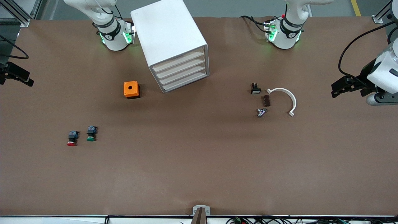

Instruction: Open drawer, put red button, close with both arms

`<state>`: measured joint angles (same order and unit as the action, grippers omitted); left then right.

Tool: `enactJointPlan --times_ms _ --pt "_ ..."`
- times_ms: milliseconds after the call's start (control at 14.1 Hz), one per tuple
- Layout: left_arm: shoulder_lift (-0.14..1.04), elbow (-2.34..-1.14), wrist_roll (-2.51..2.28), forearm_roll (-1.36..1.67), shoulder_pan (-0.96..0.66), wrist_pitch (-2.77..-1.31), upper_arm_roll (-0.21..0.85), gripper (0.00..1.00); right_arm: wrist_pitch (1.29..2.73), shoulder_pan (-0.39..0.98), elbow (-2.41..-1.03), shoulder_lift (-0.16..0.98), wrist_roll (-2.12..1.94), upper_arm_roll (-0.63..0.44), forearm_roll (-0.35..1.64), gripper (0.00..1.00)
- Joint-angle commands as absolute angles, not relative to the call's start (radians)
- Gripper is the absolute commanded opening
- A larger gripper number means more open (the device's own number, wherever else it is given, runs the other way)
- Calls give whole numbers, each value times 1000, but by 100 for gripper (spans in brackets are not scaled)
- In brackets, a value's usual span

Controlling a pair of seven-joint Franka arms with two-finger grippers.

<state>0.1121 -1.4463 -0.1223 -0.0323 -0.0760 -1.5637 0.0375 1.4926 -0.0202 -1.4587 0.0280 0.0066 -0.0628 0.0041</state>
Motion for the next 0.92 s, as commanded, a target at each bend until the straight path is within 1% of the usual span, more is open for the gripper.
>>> enactJointPlan --times_ms 0,425,566,708,849 --pt "106 -1443 -120 -35 -68 -1552 46 100 1493 -31 -1448 32 -8 -55 0 100" --pt "113 -1443 -132 -34 -83 -1552 48 100 1491 -28 -1448 32 -8 -55 -6 100" --pt "149 -1447 -123 -22 -90 -1542 57 100 1488 -29 -1448 32 -5 -55 -11 100" --pt "173 -1448 -129 -14 -101 -1497 78 100 1483 -34 -1451 32 -6 -55 -15 100" --pt "205 -1451 -130 38 -98 -1491 109 100 1482 -55 -1457 63 -6 -55 -17 100"
